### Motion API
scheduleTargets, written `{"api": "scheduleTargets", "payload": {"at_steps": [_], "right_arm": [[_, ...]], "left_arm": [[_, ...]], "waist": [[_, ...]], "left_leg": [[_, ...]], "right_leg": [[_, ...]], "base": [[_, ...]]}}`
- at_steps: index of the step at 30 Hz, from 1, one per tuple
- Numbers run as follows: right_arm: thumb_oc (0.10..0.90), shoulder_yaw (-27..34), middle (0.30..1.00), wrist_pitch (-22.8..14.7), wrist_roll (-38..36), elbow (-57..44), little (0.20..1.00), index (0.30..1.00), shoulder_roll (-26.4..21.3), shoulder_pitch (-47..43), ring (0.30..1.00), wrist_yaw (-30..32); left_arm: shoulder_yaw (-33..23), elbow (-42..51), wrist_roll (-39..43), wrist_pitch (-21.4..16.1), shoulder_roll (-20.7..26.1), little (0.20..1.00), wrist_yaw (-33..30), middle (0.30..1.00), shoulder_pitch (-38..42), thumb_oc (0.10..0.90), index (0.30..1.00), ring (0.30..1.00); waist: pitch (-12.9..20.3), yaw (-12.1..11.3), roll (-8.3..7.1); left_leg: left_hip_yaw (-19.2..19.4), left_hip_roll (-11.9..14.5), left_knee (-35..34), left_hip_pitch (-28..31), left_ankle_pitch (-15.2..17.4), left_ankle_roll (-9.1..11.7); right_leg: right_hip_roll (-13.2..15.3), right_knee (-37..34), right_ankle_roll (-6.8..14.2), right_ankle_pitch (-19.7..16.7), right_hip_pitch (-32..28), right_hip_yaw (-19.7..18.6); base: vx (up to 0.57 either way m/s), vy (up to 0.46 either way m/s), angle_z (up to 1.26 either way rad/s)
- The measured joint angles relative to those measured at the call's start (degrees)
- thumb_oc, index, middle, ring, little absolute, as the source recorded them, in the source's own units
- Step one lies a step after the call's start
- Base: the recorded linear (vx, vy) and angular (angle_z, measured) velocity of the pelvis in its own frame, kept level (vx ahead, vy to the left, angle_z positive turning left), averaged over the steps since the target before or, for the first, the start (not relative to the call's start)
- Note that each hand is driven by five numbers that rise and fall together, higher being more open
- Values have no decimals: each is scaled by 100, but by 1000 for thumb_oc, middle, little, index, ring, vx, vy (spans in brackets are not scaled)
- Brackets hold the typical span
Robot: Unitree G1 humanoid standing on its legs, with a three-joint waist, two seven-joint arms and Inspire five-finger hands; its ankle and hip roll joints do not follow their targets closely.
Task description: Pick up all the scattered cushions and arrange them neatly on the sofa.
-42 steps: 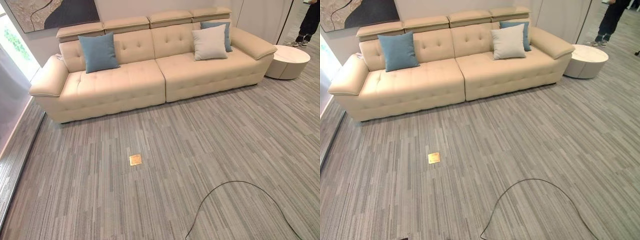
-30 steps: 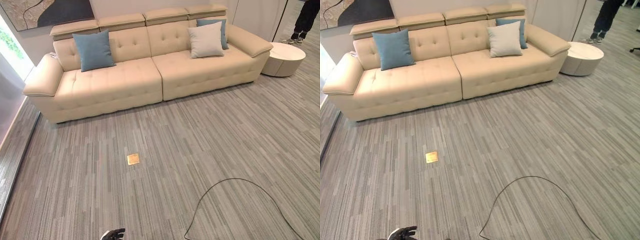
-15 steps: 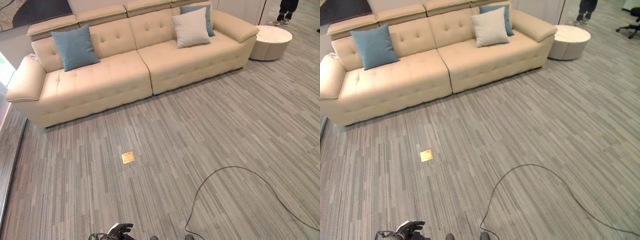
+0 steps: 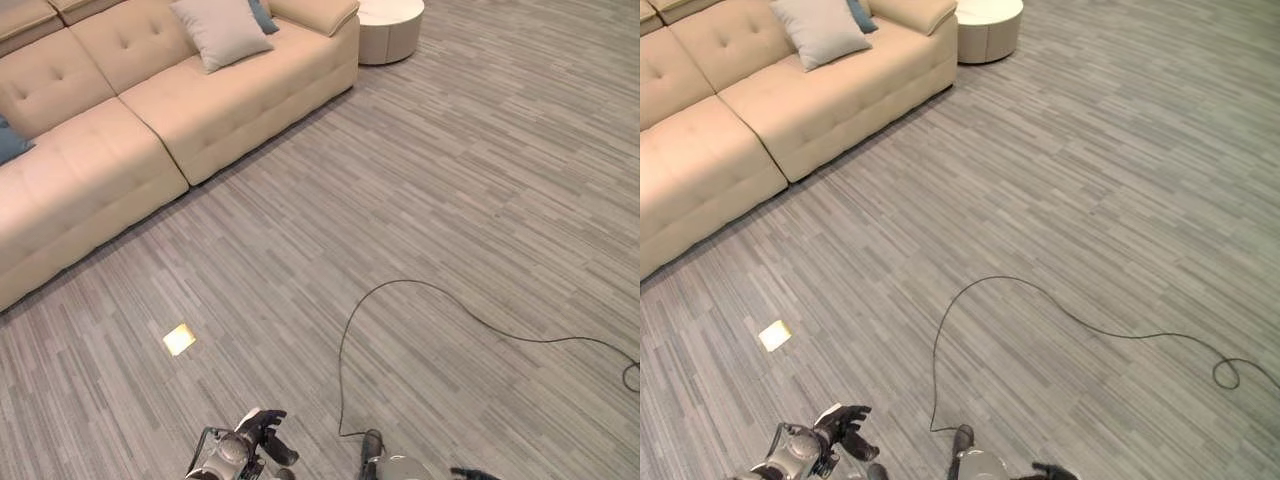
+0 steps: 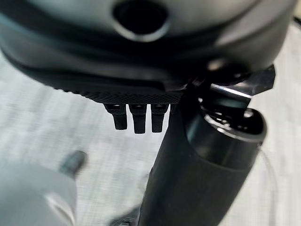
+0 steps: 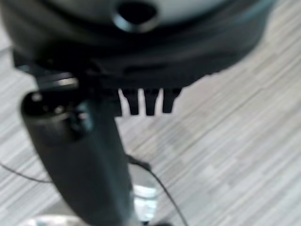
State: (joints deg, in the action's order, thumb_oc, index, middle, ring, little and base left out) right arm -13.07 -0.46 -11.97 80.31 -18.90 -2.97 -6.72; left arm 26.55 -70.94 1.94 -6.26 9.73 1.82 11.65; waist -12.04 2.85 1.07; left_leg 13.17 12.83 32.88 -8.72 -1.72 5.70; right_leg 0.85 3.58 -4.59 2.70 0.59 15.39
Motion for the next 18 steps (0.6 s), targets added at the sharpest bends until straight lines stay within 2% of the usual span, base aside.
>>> {"api": "scheduleTargets", "payload": {"at_steps": [1, 2, 3, 4, 5, 6, 7, 8, 9, 11, 12, 13, 14, 15, 16, 17, 18], "right_arm": [[800, -147, 900, 9, 38, 10, 900, 900, -31, 3, 900, 51], [800, -281, 900, 2, 49, 3, 900, 900, -46, -26, 900, 60], [800, -348, 900, -8, 49, -33, 900, 900, -68, -106, 900, 48], [800, -357, 900, -3, 51, -27, 900, 900, -65, -144, 900, 53], [800, -524, 900, -5, 78, -35, 900, 900, -2, -186, 900, 67], [800, -716, 900, -10, 147, -29, 900, 900, -14, -229, 900, 62], [800, -756, 900, -25, 198, -34, 900, 900, 12, -254, 900, 44], [800, -800, 900, -43, 227, -44, 900, 900, 32, -291, 900, 43], [800, -816, 900, -49, 276, -61, 900, 900, 39, -276, 900, 39], [800, -819, 900, -94, 289, -55, 900, 900, 34, -354, 900, 45], [800, -820, 900, -125, 291, -55, 900, 900, 19, -341, 900, 44], [800, -885, 900, -127, 343, -63, 900, 900, 29, -368, 900, 45], [800, -872, 900, -136, 418, -14, 900, 900, 144, -312, 900, 41], [800, -794, 900, -187, 451, 0, 900, 900, 232, -245, 900, 17], [800, -714, 900, -195, 452, -65, 900, 900, 392, -101, 900, -59], [800, -691, 900, -210, 437, -106, 900, 900, 437, -78, 900, -63], [800, -637, 900, -228, 415, -213, 900, 900, 413, -62, 900, -60]], "left_arm": [[41, 73, -6, -8, -61, 900, -6, 900, -98, 800, 900, 900], [48, 144, -36, -89, -40, 900, -10, 900, -106, 800, 900, 900], [54, 191, -68, -117, -39, 900, -1, 900, -83, 800, 900, 900], [34, 215, -99, -144, -38, 900, -4, 900, -69, 800, 900, 900], [34, 206, -118, -153, -59, 900, -11, 900, -45, 800, 900, 900], [33, 106, -164, -154, -112, 900, -13, 900, 41, 800, 900, 900], [33, 107, -221, -151, -107, 900, -21, 900, 48, 800, 900, 900], [46, 125, -286, -165, -82, 900, -13, 900, 25, 800, 900, 900], [19, 101, -315, -142, -101, 900, -16, 900, 14, 800, 900, 900], [25, 81, -324, -142, -104, 900, -35, 900, -11, 800, 900, 900], [40, 61, -325, -143, -135, 900, -32, 900, -71, 800, 900, 900], [-72, -54, -288, -234, -153, 900, 16, 900, -223, 800, 900, 900], [-464, -242, -196, -245, -187, 900, 35, 900, -206, 800, 900, 900], [-600, -333, -165, -173, -194, 900, -67, 900, -201, 800, 900, 900], [-505, -446, -156, -108, 10, 900, -112, 900, -319, 800, 900, 900], [-453, -507, -158, -84, 120, 900, -104, 900, -278, 800, 900, 900], [-445, -627, -166, -37, 189, 900, -109, 900, -169, 800, 900, 900]], "waist": [[-36, -79, -98], [-12, -168, -122], [19, -246, -182], [19, -246, -181], [35, -302, -167], [68, -370, -156], [89, -419, -122], [138, -480, -122], [239, -544, -83], [287, -558, -96], [390, -548, -37], [500, -576, -30], [545, -594, -229], [709, -663, -277], [1028, -688, -413], [1006, -685, -490], [1007, -614, -612]], "left_leg": [[-471, -245, 303, -176, 182, 7], [-585, -466, 240, -290, 223, -10], [-809, -772, -61, -475, 244, 29], [-770, -796, -218, -581, 239, 21], [-541, -838, -739, -702, 236, 10], [-328, -878, -1797, -714, 160, -83], [-266, -985, -2234, -865, -27, -168], [-273, -1078, -2628, -962, -150, -150], [-267, -1129, -2944, -952, -299, -191], [-239, -1376, -2942, -1000, -687, -447], [-226, -1460, -3008, -864, -1008, -727], [-431, -1493, -3281, -530, -977, -1116], [-421, -1623, -3307, -383, -761, -1111], [-430, -1580, -3311, -373, -593, -968], [-445, -1586, -3553, -109, -757, -1467], [-487, -1669, -3594, 27, -628, -1719], [-571, -1777, -3598, 185, -429, -1791]], "right_leg": [[-6, -193, -28, -85, -224, -200], [-15, -272, -10, -148, -308, -273], [-34, -492, -33, -58, -433, -491], [-74, -707, -34, -150, -592, -478], [-176, -934, 47, -73, -739, -504], [-249, -929, 52, -20, -775, -470], [-364, -896, -6, -39, -840, -463], [-423, -893, 125, 95, -884, -524], [-473, -889, 28, 99, -938, -516], [-463, -887, 233, 245, -1183, -553], [-506, -886, 399, 358, -1314, -628], [-555, -832, 487, 512, -1517, -813], [-404, -386, 517, 789, -1390, -1010], [-310, 239, 653, 954, -1064, -1066], [-216, 1366, 1143, 1185, -634, -1056], [-120, 1968, 1337, 1199, -444, -991], [52, 2995, 1555, 1001, -85, -947]], "base": [[260, -41, -91], [355, -81, -112], [448, -114, -85], [418, -46, -56], [506, 11, -30], [515, 29, -26], [407, 14, -21], [225, -4, -29], [0, 0, -37], [254, 46, -38], [1237, 241, -40], [1233, 242, -49], [871, 209, -61], [257, 123, -66], [430, 184, -49], [446, 187, -14], [564, 203, 25]]}}
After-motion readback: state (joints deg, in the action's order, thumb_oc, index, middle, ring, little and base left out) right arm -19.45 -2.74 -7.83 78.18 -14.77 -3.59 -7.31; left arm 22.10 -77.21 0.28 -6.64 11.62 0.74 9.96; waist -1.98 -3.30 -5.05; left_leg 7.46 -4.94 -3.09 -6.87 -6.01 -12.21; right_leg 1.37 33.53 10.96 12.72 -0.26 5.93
